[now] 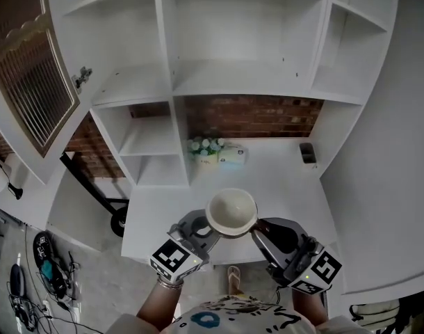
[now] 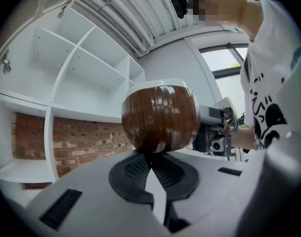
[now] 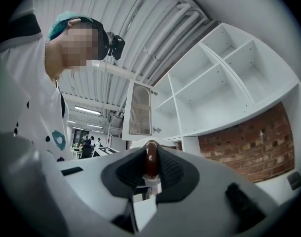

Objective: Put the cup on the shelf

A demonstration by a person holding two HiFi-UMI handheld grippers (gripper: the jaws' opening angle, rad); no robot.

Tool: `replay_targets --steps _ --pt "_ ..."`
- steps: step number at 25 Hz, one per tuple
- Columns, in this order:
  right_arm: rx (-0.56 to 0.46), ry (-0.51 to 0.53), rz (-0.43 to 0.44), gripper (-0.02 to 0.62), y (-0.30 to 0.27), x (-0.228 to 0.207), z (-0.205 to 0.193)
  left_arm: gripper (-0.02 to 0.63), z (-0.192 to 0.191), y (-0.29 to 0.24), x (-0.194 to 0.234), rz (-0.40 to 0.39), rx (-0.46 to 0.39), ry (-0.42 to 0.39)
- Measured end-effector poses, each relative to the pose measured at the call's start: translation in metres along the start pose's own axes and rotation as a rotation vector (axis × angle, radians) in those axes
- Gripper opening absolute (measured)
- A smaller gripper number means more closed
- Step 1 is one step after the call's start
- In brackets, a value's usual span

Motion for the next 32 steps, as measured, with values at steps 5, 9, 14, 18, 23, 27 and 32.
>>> replay_targets --steps 5,9,14,18,23,27,32 --pt "-0.014 0.019 0.022 0.066 -0.018 -0.038 0.01 0.015 0.011 -0.028 0.031 0.034 -0.002 -0.022" --pt "-0.027 0.032 0.037 0.066 -0.032 -0.069 0.025 0.015 0.028 -0.05 0.055 0.064 0.0 -0.052" --pt "-0.052 0.051 0.068 0.066 -0.052 -0.107 0.045 0.015 0.05 -0.075 0.086 0.109 -0.005 -0.107" --pt "-0.076 0.065 0.091 0.066 -0.067 -0.138 0.06 0.015 0.063 -0.095 0.109 0.148 -0.022 -0.136" --pt "-0.105 0.067 0.107 0.066 -0.08 -0.164 0.069 0.015 0.072 -0.111 0.129 0.179 -0.028 -0.165" --pt "-0.115 0.055 0.107 0.066 -0.088 -0.175 0.075 0.015 0.081 -0.116 0.139 0.183 -0.048 -0.155" --pt "-0.134 0.042 0.083 0.066 -0.1 -0.183 0.086 0.015 0.096 -0.119 0.15 0.172 -0.071 -0.175"
Point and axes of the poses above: the fingertips, and each gripper's own axes: y backward along the fingers, x to its left, z out of its top, the point moved 6 cm from there along y, backward along the fingers, and after that the axes turned 5 degrees about -z, right-handed, at the moved point
